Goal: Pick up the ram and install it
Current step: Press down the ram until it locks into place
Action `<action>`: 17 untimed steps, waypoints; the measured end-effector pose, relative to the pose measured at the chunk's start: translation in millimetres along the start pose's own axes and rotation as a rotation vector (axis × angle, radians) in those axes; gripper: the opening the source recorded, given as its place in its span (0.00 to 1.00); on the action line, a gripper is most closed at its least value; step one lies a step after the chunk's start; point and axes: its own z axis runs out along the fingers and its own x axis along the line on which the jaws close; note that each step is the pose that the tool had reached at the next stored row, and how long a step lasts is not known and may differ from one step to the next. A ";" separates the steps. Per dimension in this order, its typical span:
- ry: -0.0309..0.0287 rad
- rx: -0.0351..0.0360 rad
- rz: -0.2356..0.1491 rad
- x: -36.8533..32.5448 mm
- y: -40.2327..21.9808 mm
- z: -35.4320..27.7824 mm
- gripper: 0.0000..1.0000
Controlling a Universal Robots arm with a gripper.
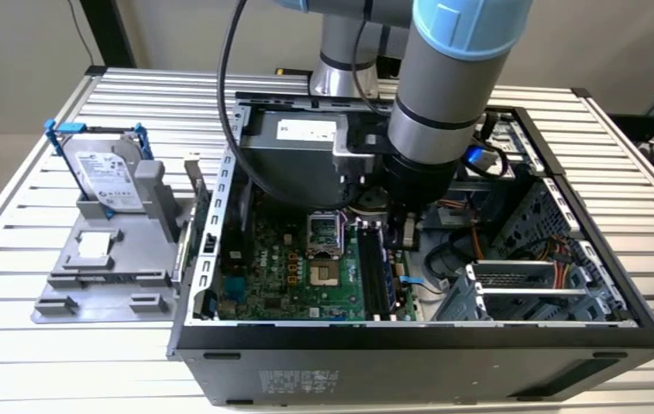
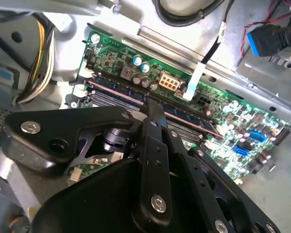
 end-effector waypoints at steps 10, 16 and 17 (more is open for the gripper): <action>-0.0012 -0.0007 -0.050 7.9 -0.9 0.0 0.00; -0.0014 -0.0005 -0.054 11.1 -1.6 -0.1 0.00; -0.0014 -0.0006 -0.054 11.1 -1.6 -0.1 0.00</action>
